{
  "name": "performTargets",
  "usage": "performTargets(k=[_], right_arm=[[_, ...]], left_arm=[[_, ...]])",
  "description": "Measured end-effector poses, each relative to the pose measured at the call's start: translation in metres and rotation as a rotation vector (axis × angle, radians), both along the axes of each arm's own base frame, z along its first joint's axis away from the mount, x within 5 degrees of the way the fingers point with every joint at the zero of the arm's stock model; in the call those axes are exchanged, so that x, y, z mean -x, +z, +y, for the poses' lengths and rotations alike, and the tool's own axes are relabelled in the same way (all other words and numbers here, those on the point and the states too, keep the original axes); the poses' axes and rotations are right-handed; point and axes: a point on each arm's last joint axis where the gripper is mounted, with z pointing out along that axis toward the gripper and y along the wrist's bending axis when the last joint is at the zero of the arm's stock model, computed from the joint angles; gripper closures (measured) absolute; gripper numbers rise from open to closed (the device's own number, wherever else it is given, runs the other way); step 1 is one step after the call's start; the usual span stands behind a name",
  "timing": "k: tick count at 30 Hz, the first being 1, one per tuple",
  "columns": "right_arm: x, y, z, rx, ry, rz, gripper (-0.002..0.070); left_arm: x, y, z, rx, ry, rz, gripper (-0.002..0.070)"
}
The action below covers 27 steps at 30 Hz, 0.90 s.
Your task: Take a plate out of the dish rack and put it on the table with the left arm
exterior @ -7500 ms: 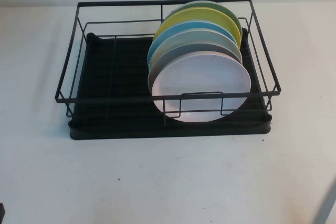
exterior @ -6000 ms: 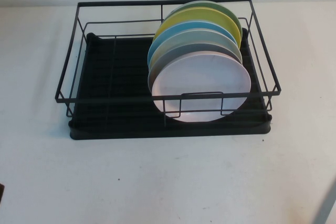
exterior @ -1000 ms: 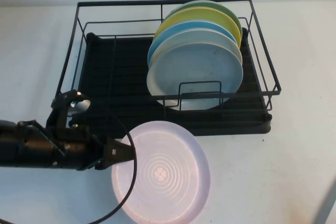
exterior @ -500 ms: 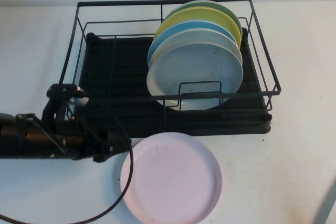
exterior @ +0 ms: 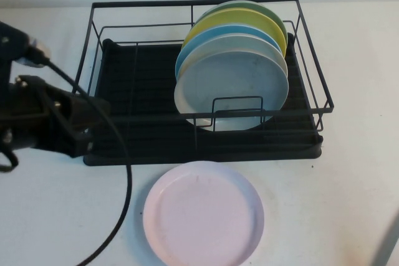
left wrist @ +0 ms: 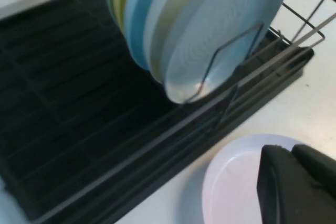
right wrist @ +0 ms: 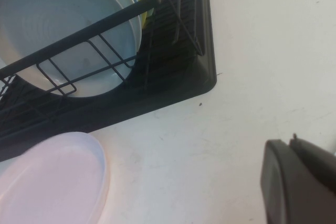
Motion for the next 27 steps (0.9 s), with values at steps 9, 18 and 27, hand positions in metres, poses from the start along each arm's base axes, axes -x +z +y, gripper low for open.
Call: performTargets(k=[9,18,27], right_arm=[[0.0,0.0,0.0,0.0,0.0,0.0,0.0694],[0.0,0.0,0.0,0.0,0.0,0.0,0.0694],[0.0,0.0,0.0,0.0,0.0,0.0,0.0694]], left_arm=[[0.067,-0.005,0.015,-0.054,0.059,-0.054,0.0675],[0.099,-0.01,0.018,-0.141,-0.036,-0.03,0.0676],[0.103,-0.011,0.024,-0.043,0.128,-0.024,0.0676]])
